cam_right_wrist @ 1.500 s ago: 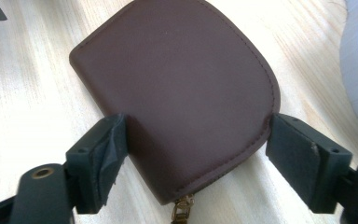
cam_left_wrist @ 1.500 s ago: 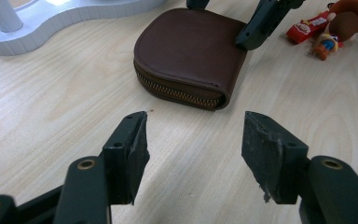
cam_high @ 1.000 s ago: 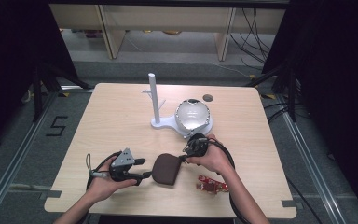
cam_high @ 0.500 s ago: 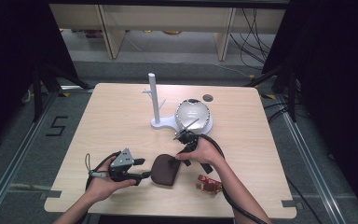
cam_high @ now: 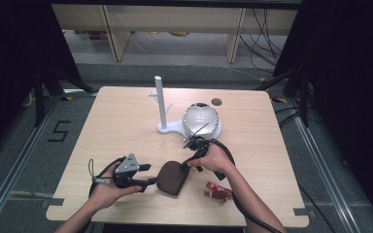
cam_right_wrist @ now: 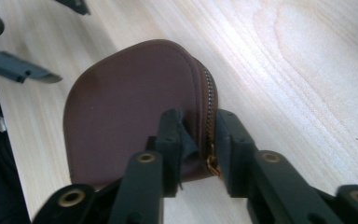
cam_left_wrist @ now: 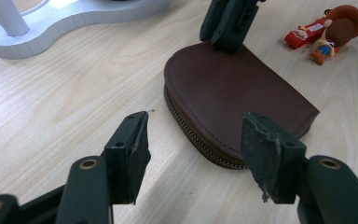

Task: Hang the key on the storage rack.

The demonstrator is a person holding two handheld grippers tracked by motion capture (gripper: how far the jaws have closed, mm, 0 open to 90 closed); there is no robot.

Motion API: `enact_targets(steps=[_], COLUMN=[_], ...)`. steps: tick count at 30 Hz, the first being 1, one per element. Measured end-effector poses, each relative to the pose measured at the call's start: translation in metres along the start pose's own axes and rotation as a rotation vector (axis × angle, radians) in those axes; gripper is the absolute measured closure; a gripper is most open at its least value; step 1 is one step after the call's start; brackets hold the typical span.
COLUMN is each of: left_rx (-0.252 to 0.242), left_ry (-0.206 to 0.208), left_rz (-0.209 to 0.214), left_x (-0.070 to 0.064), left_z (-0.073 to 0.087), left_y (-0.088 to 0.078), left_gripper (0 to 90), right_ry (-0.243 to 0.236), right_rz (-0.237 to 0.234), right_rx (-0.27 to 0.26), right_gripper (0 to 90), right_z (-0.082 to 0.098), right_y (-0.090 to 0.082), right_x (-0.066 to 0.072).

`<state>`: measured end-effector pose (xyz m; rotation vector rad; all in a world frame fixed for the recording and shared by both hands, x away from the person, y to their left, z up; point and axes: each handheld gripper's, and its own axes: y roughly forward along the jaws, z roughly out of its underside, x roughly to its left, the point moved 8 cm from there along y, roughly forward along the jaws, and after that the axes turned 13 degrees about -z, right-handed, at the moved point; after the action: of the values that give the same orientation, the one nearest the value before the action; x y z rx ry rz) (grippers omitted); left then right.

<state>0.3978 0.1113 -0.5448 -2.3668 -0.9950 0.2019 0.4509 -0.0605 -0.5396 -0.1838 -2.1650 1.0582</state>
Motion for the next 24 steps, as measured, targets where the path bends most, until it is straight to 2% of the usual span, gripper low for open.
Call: enact_targets(steps=[1, 2, 3, 4, 7, 8, 10, 11, 12, 13, 14, 15, 16, 18, 19, 20, 21, 24], left_rx=[-0.01, -0.012, -0.018, -0.019, -0.027, -0.027, -0.045, -0.052, -0.051, -0.059, -0.064, -0.07, -0.073, -0.078, -0.08, -0.08, -0.082, -0.085], left_ry=[-0.011, -0.005, -0.003, -0.014, -0.018, -0.018, -0.038, -0.042, -0.045, -0.052, -0.059, -0.065, -0.075, -0.088, -0.095, -0.095, -0.103, -0.113], left_rz=[0.002, 0.01, -0.002, 0.005, -0.008, -0.008, -0.022, -0.021, -0.031, -0.036, -0.04, -0.042, -0.05, -0.057, -0.064, -0.064, -0.072, -0.074], left_x=[0.0, 0.0, 0.002, 0.001, 0.005, 0.005, 0.008, 0.01, 0.011, 0.013, 0.015, 0.017, 0.018, 0.021, 0.022, 0.022, 0.024, 0.025], left_z=[-0.001, -0.001, -0.002, -0.002, -0.003, -0.003, -0.004, -0.004, -0.004, -0.003, -0.003, -0.002, -0.001, 0.001, 0.002, 0.002, 0.005, 0.007], left_y=[0.0, 0.0, -0.001, -0.002, -0.007, -0.007, -0.013, -0.015, -0.017, -0.019, -0.02, -0.022, -0.024, -0.026, -0.027, -0.027, -0.028, -0.03], left_gripper=[41.0, 41.0, 41.0, 41.0, 41.0, 40.9, 40.9, 40.9, 40.9, 40.9, 40.9, 40.9, 41.0, 41.0, 41.0, 41.0, 41.0, 41.1], right_ry=[-0.007, -0.028, -0.027, -0.049, -0.074, -0.093, -0.1, -0.118, -0.097, -0.104, -0.143, -0.161, -0.155, -0.184, -0.182, -0.182, -0.202, -0.248], right_rz=[0.03, 0.014, 0.02, 0.01, 0.023, 0.036, 0.086, 0.108, 0.127, 0.145, 0.195, 0.221, 0.261, 0.342, 0.361, 0.361, 0.394, 0.427], right_rx=[0.015, -0.002, 0.002, -0.002, -0.038, -0.036, -0.086, -0.087, -0.104, -0.106, -0.124, -0.139, -0.147, -0.175, -0.197, -0.197, -0.213, -0.222], right_gripper=[75.7, 76.3, 76.6, 77.1, 78.4, 78.8, 79.6, 79.7, 79.9, 79.9, 80.0, 80.0, 80.0, 80.1, 80.2, 80.2, 80.3, 80.5], right_z=[0.002, 0.001, 0.003, 0.003, 0.003, 0.003, 0.0, 0.0, 0.001, 0.001, -0.001, -0.002, -0.001, -0.002, -0.003, -0.003, -0.005, -0.01], right_y=[-0.003, -0.004, -0.006, -0.008, -0.016, -0.02, -0.028, -0.033, -0.039, -0.043, -0.051, -0.056, -0.062, -0.074, -0.078, -0.078, -0.088, -0.1], right_x=[-0.001, 0.002, 0.005, 0.007, 0.016, 0.017, 0.022, 0.023, 0.025, 0.026, 0.023, 0.023, 0.024, 0.023, 0.024, 0.024, 0.025, 0.025])
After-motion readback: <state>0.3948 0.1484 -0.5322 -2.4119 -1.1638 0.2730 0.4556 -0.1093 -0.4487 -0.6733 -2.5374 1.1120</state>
